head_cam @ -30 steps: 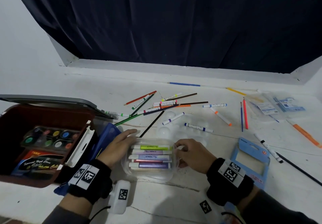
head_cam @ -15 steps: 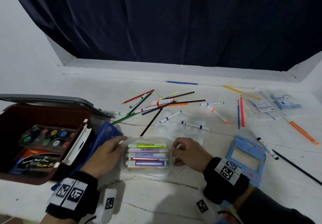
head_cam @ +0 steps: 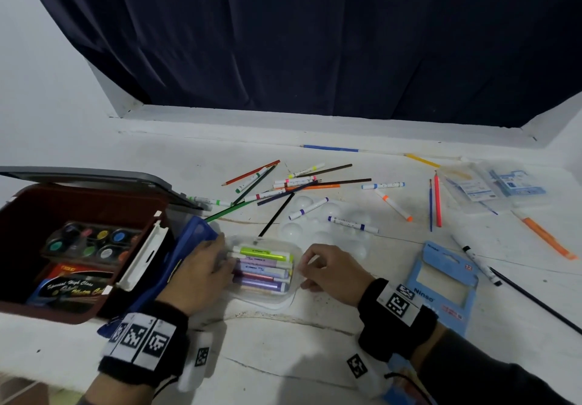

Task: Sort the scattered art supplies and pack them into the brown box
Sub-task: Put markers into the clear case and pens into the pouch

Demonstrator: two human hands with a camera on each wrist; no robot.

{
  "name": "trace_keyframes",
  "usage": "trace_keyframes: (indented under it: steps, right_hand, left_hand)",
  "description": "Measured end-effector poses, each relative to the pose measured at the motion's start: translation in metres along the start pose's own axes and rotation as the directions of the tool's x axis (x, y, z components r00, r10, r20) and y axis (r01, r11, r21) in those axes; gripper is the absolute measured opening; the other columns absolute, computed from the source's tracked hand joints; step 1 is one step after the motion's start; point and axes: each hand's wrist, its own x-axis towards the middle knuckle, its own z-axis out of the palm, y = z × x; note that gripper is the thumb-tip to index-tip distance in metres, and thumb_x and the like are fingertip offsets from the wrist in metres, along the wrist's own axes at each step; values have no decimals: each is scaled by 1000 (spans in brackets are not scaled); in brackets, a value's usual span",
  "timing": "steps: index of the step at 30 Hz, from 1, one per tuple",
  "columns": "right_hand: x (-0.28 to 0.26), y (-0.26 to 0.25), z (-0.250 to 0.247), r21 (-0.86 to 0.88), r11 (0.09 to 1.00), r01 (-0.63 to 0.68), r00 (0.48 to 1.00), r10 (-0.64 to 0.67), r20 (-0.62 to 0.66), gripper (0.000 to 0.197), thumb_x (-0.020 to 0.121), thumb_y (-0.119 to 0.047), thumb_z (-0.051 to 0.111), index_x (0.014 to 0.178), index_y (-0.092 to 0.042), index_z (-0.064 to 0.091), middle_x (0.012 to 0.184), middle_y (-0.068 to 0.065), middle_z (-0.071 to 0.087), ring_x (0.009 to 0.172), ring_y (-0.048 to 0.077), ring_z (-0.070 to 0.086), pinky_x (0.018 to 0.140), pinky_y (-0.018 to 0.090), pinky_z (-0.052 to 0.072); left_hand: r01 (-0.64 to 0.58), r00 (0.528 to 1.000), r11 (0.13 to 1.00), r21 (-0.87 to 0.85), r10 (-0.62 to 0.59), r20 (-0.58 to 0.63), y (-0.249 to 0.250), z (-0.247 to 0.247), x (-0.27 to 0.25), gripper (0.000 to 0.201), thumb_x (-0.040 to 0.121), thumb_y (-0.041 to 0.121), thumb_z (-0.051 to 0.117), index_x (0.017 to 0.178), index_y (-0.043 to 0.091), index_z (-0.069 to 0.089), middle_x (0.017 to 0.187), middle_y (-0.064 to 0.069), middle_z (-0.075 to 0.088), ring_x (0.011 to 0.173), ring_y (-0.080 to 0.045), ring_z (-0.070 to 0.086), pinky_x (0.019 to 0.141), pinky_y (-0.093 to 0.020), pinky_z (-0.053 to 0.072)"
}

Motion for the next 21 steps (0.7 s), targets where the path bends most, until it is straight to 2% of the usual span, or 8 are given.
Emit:
trace_keyframes:
  steps: [2, 4, 7, 10, 12, 14, 17, 21]
  right_hand:
    - [-12, 4, -10, -101, 992, 76, 997, -77, -10, 9, 91, -28, 63, 88, -19, 63, 85, 0, 72, 75, 14, 71, 75, 34, 60]
    - [-27, 9, -25, -223, 962, 154, 985, -168, -43, 8, 92, -28, 63, 87, -22, 63, 85, -4, 70, 72, 9, 67, 69, 25, 56]
    - [-51, 22, -55, -338, 919, 205, 961, -254, -108, 7, 92, -23, 62, 86, -23, 63, 81, -7, 68, 71, 6, 63, 67, 23, 54]
    - [-74, 43, -88, -403, 894, 195, 933, -296, -204, 10, 92, -18, 62, 86, -25, 62, 79, -11, 66, 75, 3, 61, 67, 20, 51]
    - [-87, 57, -107, -452, 872, 189, 897, -341, -283, 11, 91, -13, 63, 86, -23, 63, 78, -13, 65, 76, 3, 61, 67, 19, 50]
    - [-99, 73, -125, -505, 850, 149, 872, -354, -339, 12, 90, -12, 63, 85, -22, 63, 76, -14, 63, 73, 3, 61, 64, 17, 48]
    - [-113, 98, -148, -574, 819, 23, 887, -282, -366, 8, 89, -19, 64, 87, -27, 60, 78, -13, 61, 69, 6, 59, 66, 24, 49]
    - [-122, 126, -163, -629, 775, -55, 941, -170, -292, 12, 91, -27, 61, 103, -27, 63, 100, -7, 64, 90, 15, 62, 80, 27, 49]
  left_hand:
    - [-53, 998, 995, 84, 54, -10, 5, 0, -6, 50, 98, 21, 60, 145, 18, 47, 145, -3, 46, 132, -21, 47, 112, -40, 40]
    - [-146, 986, 977, 154, 156, -52, 19, -1, -12, 58, 97, 19, 61, 151, 20, 41, 151, -3, 42, 139, -21, 40, 114, -33, 34]
    - [-323, 930, 934, 149, 343, -129, 46, 3, -15, 46, 95, 15, 63, 139, 22, 55, 132, -1, 58, 124, -19, 53, 104, -33, 42]
    - [-442, 882, 891, 104, 452, -133, 87, 19, -18, 32, 92, 27, 57, 124, 29, 63, 100, 13, 62, 92, -8, 61, 82, -26, 50]
    - [-517, 854, 856, -1, 516, -63, 114, 39, -20, 27, 93, 31, 56, 119, 31, 64, 91, 15, 60, 82, -9, 61, 74, -22, 49]
    - [-588, 808, 808, -41, 589, 10, 135, 64, -18, 26, 95, 34, 54, 119, 30, 64, 93, 15, 60, 84, -7, 61, 77, -23, 49]
    - [-623, 771, 782, -28, 619, 147, 157, 109, -7, 30, 100, 30, 47, 125, 26, 62, 110, 10, 64, 102, -5, 59, 89, -26, 47]
    - [-659, 704, 748, 77, 578, 413, 187, 165, 9, 43, 99, 22, 35, 137, 22, 54, 141, 5, 55, 127, -13, 46, 106, -27, 36]
